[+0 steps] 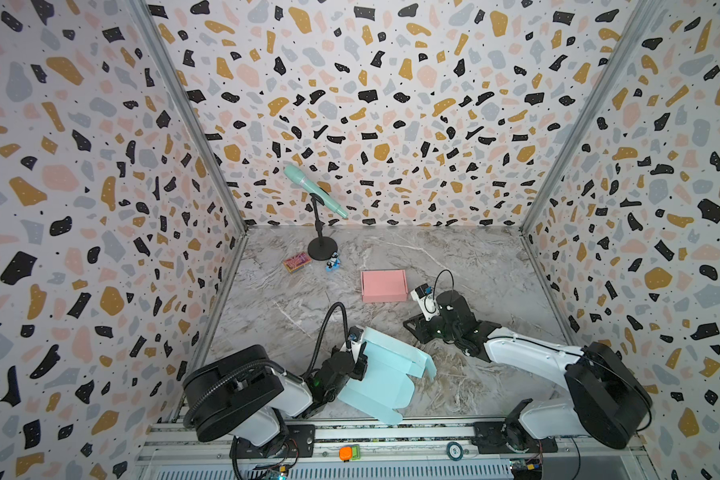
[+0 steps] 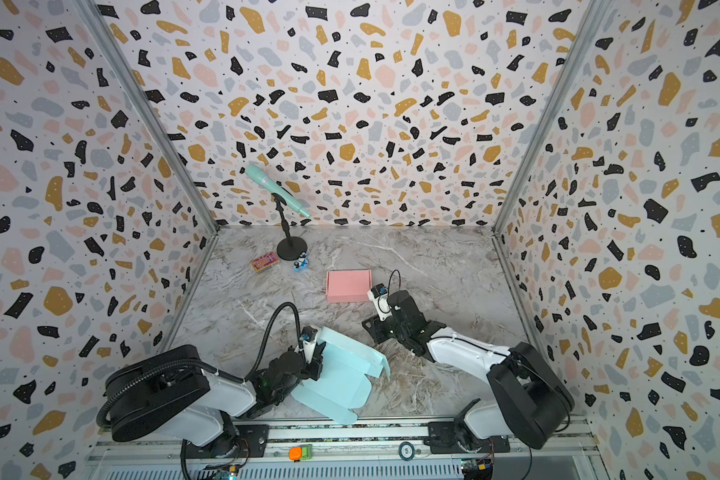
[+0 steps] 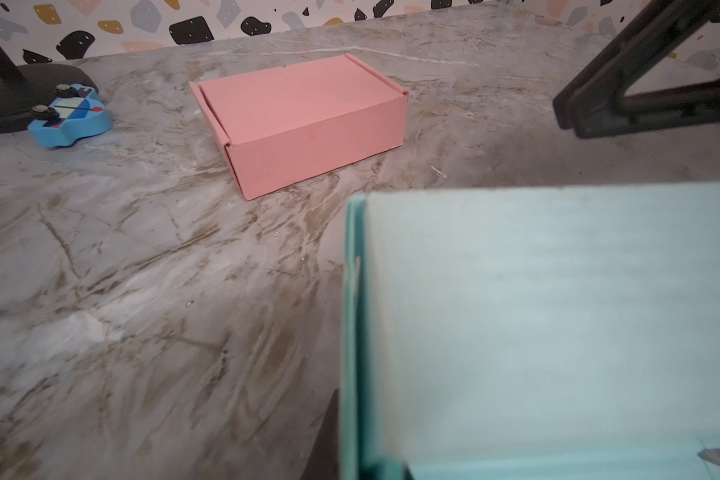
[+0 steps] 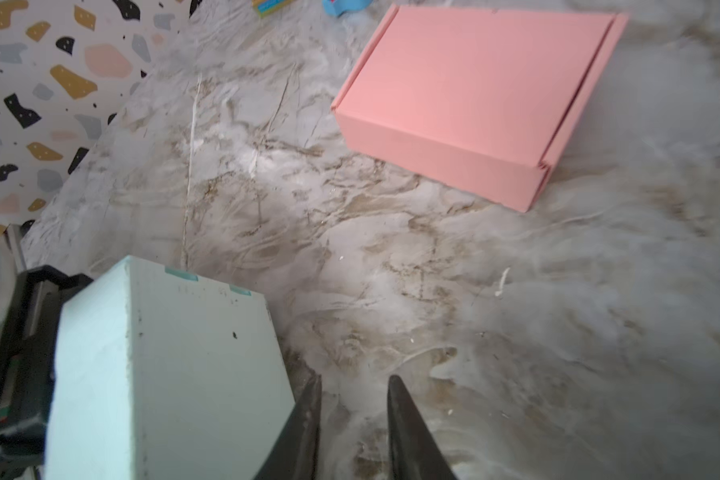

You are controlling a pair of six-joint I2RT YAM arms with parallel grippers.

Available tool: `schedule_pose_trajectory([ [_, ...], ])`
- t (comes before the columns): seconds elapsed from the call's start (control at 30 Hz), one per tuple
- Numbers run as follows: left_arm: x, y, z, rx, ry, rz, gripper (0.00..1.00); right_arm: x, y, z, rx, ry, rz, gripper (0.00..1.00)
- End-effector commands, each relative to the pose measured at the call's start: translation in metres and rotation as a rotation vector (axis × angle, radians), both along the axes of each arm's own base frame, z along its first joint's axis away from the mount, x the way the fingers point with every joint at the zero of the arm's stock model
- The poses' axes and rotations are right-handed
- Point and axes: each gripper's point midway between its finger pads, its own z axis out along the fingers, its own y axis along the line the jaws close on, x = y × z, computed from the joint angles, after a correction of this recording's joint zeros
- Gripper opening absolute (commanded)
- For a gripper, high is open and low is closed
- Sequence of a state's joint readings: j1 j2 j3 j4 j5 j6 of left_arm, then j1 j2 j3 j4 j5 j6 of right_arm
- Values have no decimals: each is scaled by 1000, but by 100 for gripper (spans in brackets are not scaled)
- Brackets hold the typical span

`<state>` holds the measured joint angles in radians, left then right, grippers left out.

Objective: Fold the paper box

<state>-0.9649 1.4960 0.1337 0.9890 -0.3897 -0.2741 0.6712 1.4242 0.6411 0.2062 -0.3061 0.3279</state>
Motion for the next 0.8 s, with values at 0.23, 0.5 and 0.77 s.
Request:
schedule_pose_trajectory([
  [0.23, 10, -12, 13, -30, -46, -5, 11, -19, 49, -12, 126, 98, 230, 24],
  [0.5, 13, -10, 12, -21, -49, 18, 10, -58, 68, -12, 193, 195, 387, 22],
  [0.77, 14, -10, 13, -25, -51, 21, 11, -77, 64, -16, 208, 229, 418, 21],
])
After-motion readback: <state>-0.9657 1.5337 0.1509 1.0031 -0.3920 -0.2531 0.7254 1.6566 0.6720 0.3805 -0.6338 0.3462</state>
